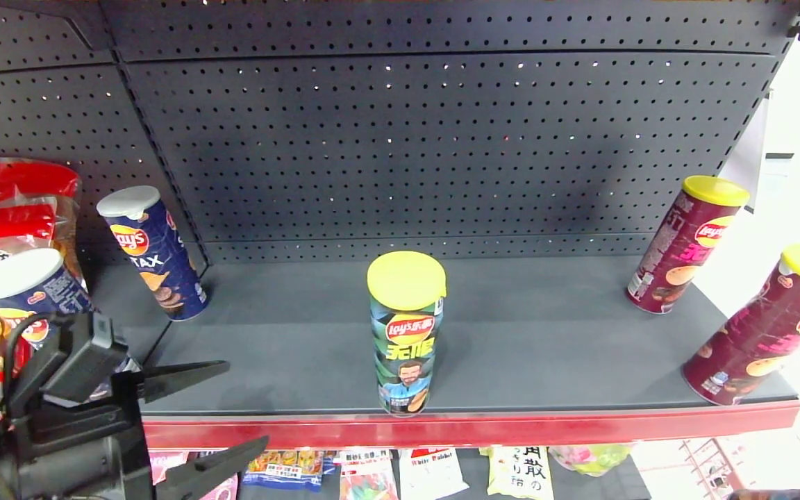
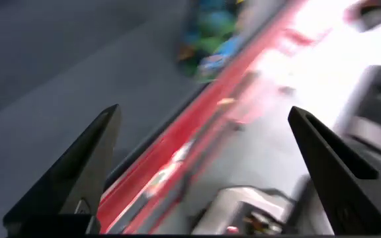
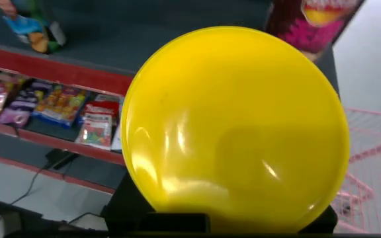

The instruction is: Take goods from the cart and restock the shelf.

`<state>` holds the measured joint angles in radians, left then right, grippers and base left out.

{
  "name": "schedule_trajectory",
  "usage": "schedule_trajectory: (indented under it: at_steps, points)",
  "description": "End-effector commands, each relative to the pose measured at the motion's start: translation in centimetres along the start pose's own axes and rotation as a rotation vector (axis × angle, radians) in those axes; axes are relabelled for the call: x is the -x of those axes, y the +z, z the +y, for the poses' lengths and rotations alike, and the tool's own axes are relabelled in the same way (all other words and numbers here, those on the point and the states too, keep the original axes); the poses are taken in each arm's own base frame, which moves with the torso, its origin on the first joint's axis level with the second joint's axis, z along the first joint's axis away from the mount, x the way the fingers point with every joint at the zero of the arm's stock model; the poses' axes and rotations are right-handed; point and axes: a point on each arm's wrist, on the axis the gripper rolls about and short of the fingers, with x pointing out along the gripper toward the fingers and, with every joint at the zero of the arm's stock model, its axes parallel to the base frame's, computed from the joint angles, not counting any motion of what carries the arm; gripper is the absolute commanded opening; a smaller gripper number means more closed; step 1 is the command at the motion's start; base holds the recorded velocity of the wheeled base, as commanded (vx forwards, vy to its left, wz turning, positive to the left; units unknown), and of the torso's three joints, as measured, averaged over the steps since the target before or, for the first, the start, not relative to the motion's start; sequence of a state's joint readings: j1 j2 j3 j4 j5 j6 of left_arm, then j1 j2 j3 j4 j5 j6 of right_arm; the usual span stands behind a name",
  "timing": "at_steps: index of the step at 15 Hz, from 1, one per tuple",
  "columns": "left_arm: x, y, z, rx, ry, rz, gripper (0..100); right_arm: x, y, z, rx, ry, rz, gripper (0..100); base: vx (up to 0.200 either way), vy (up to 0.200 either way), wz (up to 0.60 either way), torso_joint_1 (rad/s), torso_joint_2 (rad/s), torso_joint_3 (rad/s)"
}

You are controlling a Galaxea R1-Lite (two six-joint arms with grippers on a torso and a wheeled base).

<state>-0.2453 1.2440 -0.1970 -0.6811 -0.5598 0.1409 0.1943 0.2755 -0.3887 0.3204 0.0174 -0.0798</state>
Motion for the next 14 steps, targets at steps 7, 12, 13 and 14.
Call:
schedule_trajectory:
  at_steps: [7, 12, 13, 14]
  points:
    - [6.7, -1.5, -3.8, -0.019, 0.258, -0.129, 100, -10.1, 13.8, 0.6, 0.053, 0.303, 0.152, 0, 0.000, 0.000, 0.00, 0.000, 0.00, 0.000]
    - [10.2, -4.4, -6.3, 0.004, 0.308, -0.080, 100, -16.4, 14.0, 3.1, 0.104, 0.396, 0.191, 0, 0.000, 0.000, 0.00, 0.000, 0.00, 0.000]
    - [10.4, -4.5, -6.5, 0.007, 0.313, -0.072, 100, -17.0, 14.1, 3.3, 0.109, 0.407, 0.204, 0, 0.000, 0.000, 0.00, 0.000, 0.00, 0.000]
    - [10.7, -4.9, -6.8, 0.010, 0.312, -0.065, 100, -18.5, 13.8, 3.8, 0.122, 0.417, 0.238, 0, 0.000, 0.000, 0.00, 0.000, 0.00, 0.000]
